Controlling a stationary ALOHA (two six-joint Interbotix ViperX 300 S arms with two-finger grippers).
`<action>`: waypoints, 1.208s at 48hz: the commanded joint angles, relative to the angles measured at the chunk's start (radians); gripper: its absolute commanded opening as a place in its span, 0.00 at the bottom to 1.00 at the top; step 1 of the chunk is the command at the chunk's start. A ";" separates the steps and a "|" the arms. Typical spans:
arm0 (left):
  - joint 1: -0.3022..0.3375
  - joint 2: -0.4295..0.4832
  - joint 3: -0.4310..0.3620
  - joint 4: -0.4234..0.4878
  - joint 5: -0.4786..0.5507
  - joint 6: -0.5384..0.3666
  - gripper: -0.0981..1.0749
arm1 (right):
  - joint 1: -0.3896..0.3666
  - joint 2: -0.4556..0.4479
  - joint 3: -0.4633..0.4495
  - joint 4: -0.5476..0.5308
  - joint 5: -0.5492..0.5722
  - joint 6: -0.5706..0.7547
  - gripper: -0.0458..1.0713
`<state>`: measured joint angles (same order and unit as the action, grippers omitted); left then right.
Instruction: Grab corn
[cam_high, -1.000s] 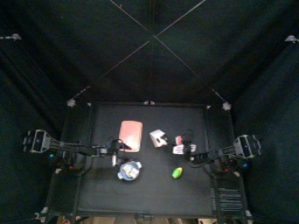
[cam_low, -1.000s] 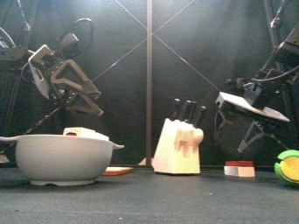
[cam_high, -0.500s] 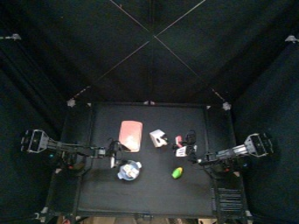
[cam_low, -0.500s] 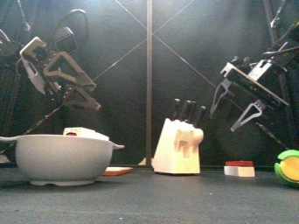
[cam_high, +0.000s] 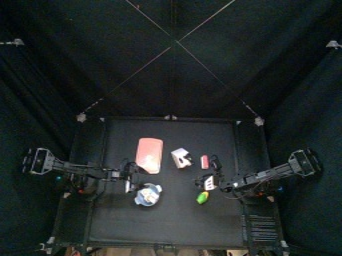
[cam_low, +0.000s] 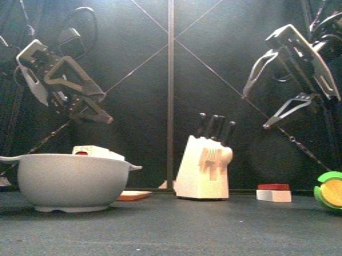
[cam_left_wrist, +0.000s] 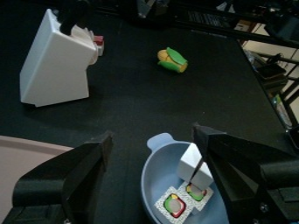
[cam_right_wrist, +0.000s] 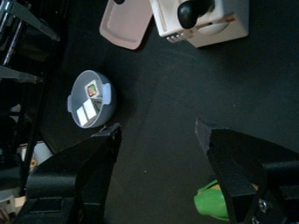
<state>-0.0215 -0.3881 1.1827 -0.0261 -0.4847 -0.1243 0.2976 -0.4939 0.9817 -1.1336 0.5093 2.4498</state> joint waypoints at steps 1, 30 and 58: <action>0.000 -0.005 -0.006 0.005 -0.009 0.002 0.97 | 0.020 -0.015 -0.040 0.100 0.012 -0.041 0.92; 0.061 -0.072 -0.006 0.104 -0.009 0.003 0.97 | 0.242 0.189 -0.259 0.698 0.422 -0.158 0.92; 0.100 -0.072 0.006 0.118 -0.009 -0.005 0.97 | 0.112 0.345 -0.169 0.692 0.192 -0.181 0.92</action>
<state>0.0782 -0.4587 1.1996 0.1012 -0.4847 -0.1273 0.4218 -0.1427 0.8115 -0.4326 0.7240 2.2703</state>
